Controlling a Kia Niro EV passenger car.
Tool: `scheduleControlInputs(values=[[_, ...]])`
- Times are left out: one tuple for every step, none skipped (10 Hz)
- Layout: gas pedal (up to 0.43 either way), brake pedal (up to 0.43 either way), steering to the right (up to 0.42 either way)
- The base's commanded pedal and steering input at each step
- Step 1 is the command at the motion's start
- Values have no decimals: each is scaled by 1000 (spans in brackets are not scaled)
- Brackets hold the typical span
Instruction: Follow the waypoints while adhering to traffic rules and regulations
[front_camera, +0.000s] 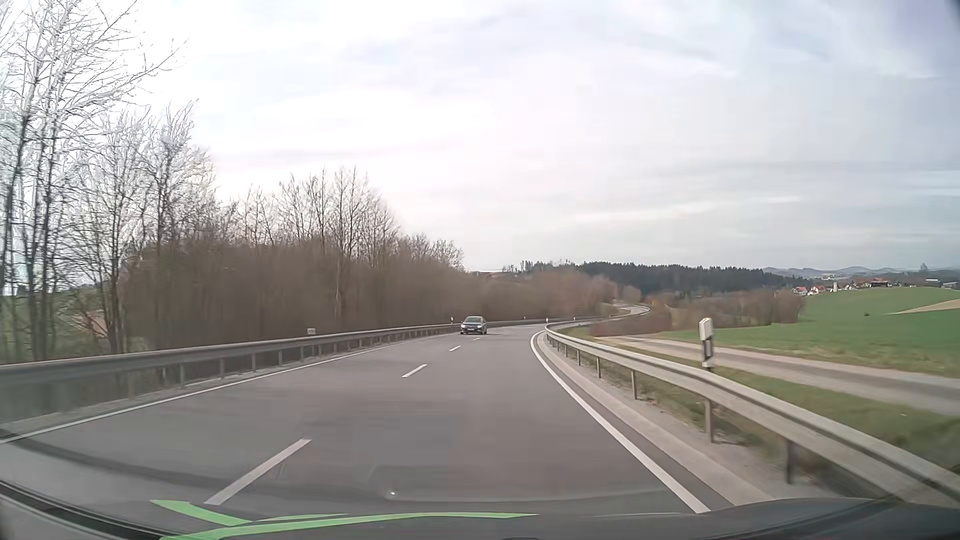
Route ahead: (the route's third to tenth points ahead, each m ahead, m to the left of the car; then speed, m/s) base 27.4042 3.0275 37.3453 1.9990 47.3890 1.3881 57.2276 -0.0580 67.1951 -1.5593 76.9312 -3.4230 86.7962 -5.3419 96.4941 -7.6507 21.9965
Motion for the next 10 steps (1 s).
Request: scheduleControlInputs(values=[[87, 0, 17], [87, 0, 15], [87, 0, 14], [87, 0, 14], [87, 0, 13], [87, 0, 12], [87, 0, 12], [87, 0, 12], [87, 0, 12], [87, 0, 12]])
